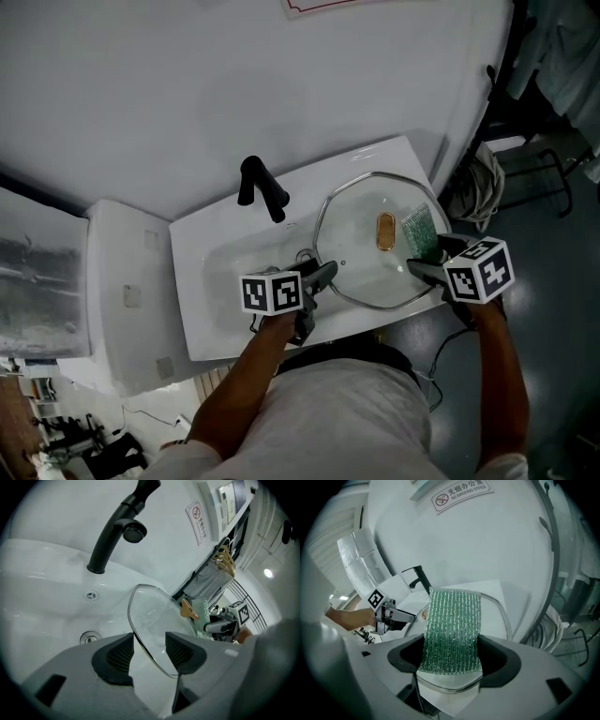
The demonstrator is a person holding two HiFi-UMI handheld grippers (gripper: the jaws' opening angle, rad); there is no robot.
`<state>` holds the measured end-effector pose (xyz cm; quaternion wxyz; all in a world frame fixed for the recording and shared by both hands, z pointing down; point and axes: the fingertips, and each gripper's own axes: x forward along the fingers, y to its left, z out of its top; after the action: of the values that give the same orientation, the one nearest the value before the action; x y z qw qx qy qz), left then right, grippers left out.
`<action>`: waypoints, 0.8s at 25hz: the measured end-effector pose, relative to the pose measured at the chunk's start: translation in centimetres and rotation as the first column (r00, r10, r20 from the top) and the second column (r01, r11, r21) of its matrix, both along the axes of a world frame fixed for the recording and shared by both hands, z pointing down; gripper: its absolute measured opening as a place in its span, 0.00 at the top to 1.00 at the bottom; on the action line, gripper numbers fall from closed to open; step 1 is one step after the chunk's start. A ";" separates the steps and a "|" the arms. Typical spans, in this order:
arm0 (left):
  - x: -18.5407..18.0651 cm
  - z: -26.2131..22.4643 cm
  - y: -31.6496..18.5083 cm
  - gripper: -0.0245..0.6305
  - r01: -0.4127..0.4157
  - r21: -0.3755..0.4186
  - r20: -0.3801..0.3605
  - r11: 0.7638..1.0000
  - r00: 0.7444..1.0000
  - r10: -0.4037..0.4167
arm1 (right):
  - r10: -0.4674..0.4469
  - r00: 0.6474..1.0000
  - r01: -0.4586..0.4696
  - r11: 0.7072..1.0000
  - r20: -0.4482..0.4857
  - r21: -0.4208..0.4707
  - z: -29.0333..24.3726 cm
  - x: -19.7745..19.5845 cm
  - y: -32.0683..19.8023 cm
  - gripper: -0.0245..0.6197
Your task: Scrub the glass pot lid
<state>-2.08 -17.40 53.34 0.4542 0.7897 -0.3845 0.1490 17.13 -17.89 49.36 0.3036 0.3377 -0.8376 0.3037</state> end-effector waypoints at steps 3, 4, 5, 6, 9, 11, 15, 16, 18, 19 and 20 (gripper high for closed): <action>0.1 -0.2 0.1 0.63 -0.023 0.011 0.024 1.000 0.999 0.022 | -0.003 1.000 0.003 1.000 0.010 0.009 -0.5 0.0 0.0 0.42; 0.0 -0.4 0.2 0.62 -0.029 0.014 0.030 0.999 0.999 0.029 | -0.006 1.000 0.006 1.000 0.012 0.014 -0.7 -0.1 0.1 0.42; -0.1 -0.6 0.3 0.61 -0.033 0.015 0.037 0.999 0.999 0.033 | -0.010 1.000 0.010 1.000 0.014 0.019 -1.0 -0.2 0.1 0.42; -0.3 -0.8 0.5 0.61 -0.036 0.015 0.046 0.999 0.998 0.035 | -0.015 1.000 0.015 1.000 0.017 0.026 -1.4 -0.4 0.2 0.42; -1.2 -2.2 0.6 0.60 -0.049 0.050 0.092 0.998 0.995 0.044 | -0.032 0.999 0.030 0.998 0.027 0.058 -2.9 -1.1 0.2 0.42; -1.5 -3.8 0.4 0.60 -0.056 0.100 0.111 0.993 0.993 0.044 | -0.041 0.998 0.038 0.995 0.037 0.091 -4.2 -1.5 0.1 0.42; -1.4 -7.4 -0.1 0.60 -0.077 0.217 0.113 0.973 0.992 0.053 | -0.061 0.996 0.048 0.982 0.066 0.180 -7.0 -2.8 -0.5 0.42; -1.1 -8.4 -0.2 0.60 -0.086 0.251 0.111 0.964 0.992 0.059 | -0.067 0.995 0.050 0.977 0.076 0.206 -7.7 -3.2 -0.6 0.42; -0.6 -10.5 -0.3 0.60 -0.105 0.320 0.109 0.942 0.991 0.074 | -0.080 0.992 0.052 0.964 0.097 0.263 -9.3 -3.9 -0.7 0.42; -0.3 -11.4 -0.4 0.60 -0.114 0.353 0.108 0.929 0.991 0.080 | -0.086 0.990 0.051 0.955 0.109 0.292 -10.1 -4.3 -0.7 0.42; -0.1 -12.4 -0.4 0.60 -0.121 0.384 0.106 0.915 0.991 0.087 | -0.092 0.988 0.048 0.946 0.121 0.322 -11.0 -4.8 -0.7 0.42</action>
<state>-2.16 -17.84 40.95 0.2625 0.8762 -0.3834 0.1279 12.37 -18.55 38.38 0.1990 0.3310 -0.9055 0.1759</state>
